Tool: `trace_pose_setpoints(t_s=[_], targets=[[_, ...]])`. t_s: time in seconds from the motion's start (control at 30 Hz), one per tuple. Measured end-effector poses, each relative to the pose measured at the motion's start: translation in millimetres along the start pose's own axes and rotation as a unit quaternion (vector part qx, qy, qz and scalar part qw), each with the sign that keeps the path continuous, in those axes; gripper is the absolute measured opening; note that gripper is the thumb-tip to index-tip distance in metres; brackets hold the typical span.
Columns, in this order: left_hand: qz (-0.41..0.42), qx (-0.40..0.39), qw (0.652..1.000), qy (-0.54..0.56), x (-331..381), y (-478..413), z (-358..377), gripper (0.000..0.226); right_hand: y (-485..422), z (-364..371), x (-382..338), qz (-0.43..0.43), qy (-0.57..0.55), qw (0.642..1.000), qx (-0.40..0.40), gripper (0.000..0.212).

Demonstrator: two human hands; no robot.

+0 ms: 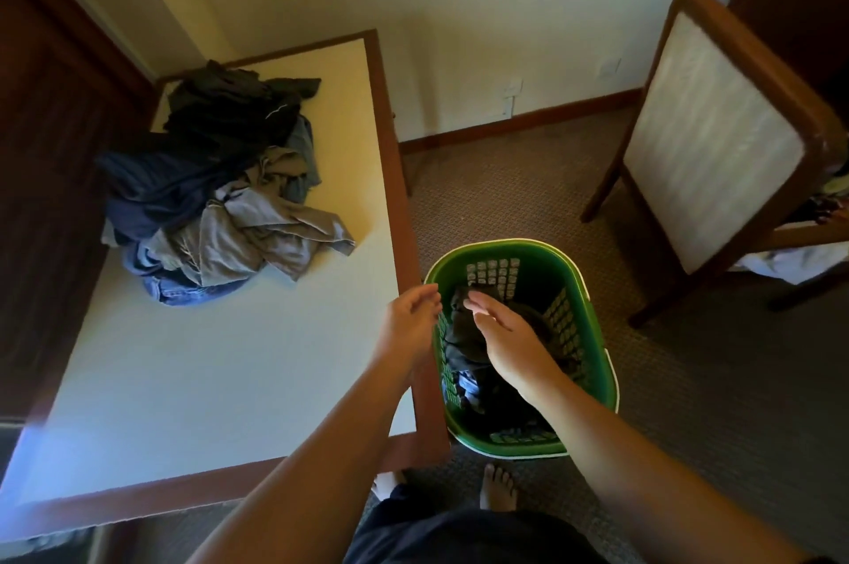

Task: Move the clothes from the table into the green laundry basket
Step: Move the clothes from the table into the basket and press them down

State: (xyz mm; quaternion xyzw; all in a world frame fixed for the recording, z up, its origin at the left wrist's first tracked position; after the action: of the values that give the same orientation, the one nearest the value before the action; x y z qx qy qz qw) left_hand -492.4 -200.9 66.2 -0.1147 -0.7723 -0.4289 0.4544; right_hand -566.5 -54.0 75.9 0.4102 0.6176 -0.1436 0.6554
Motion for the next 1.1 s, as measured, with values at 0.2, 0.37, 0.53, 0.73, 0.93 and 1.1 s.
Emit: trace_pose_setpoints(t_s=[0.2,0.37,0.53,0.73,0.93,1.1], targets=[[0.067,0.065,0.996,0.01,41,14,-68,0.029,-21,77,-65,-0.093,0.018,0.994,-0.049,0.041],[0.125,0.145,0.981,0.031,69,17,-175,0.028,-45,157,-128,-0.155,0.043,0.982,-0.1,0.038],[0.143,0.199,0.969,0.036,92,2,-279,0.039,-81,248,-179,-0.195,0.053,0.973,-0.112,0.038],[0.158,0.228,0.96,0.036,102,-51,-391,0.038,-144,340,-221,-0.222,0.12,0.964,-0.08,0.039],[0.148,0.26,0.954,0.03,108,-111,-467,0.038,-214,412,-244,-0.265,0.288,0.919,-0.035,0.053],[0.118,0.248,0.96,0.061,106,-146,-496,0.046,-260,453,-260,-0.26,0.462,0.845,-0.067,0.104]])
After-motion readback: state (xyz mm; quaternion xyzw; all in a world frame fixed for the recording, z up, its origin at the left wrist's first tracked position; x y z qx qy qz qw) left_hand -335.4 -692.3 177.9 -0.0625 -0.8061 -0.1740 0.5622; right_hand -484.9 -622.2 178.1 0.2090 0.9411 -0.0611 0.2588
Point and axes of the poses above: each hand's wrist, its own y-axis away from the middle knuckle, its own z-axis out of the palm, x = y × z, the point moved 6 cm from there along -y, towards the middle knuckle, and after that the axes turned 6 degrees about -z, right-handed, at the moved point
